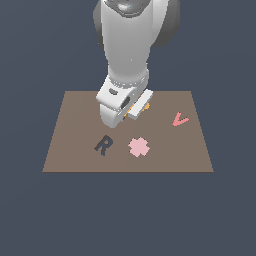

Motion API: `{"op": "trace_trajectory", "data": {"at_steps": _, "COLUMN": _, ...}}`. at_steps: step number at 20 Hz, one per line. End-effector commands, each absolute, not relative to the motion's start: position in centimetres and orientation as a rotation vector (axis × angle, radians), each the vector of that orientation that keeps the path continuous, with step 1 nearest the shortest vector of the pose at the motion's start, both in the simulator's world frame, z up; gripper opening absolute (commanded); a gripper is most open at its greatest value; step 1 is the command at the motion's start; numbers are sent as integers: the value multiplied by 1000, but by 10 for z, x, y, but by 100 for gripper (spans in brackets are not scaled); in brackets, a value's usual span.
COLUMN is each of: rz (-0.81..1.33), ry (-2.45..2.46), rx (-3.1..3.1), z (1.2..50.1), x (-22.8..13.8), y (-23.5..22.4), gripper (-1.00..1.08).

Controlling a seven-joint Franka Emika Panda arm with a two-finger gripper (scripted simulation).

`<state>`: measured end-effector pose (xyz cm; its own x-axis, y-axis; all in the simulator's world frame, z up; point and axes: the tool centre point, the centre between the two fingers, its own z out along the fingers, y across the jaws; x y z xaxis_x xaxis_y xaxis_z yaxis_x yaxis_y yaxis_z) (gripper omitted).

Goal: Insert a designated object into the corresponding slot on a board.

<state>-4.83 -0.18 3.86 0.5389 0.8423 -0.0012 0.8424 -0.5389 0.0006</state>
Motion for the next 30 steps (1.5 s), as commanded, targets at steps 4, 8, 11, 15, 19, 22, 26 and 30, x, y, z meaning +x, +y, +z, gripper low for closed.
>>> {"op": "trace_trajectory", "data": {"at_steps": 4, "rz": 0, "ry": 1606, "rx": 2698, "z": 40, "x": -58, "y": -28, "gripper": -100}}
{"op": "trace_trajectory", "data": {"at_steps": 8, "rz": -1, "ry": 1650, "rx": 2671, "z": 40, "x": -61, "y": -41, "gripper": -100}}
{"op": "trace_trajectory", "data": {"at_steps": 11, "rz": -1, "ry": 1671, "rx": 2658, "z": 41, "x": -62, "y": -47, "gripper": -100}}
{"op": "trace_trajectory", "data": {"at_steps": 15, "rz": -1, "ry": 1684, "rx": 2650, "z": 41, "x": -63, "y": -51, "gripper": -100}}
{"op": "trace_trajectory", "data": {"at_steps": 19, "rz": -1, "ry": 1680, "rx": 2653, "z": 41, "x": -62, "y": -50, "gripper": -100}}
{"op": "trace_trajectory", "data": {"at_steps": 22, "rz": -1, "ry": 1680, "rx": 2653, "z": 40, "x": -62, "y": -50, "gripper": -100}}
{"op": "trace_trajectory", "data": {"at_steps": 26, "rz": -1, "ry": 1678, "rx": 2654, "z": 32, "x": -62, "y": -50, "gripper": -100}}
{"op": "trace_trajectory", "data": {"at_steps": 30, "rz": -1, "ry": 1678, "rx": 2654, "z": 31, "x": -62, "y": -50, "gripper": 100}}
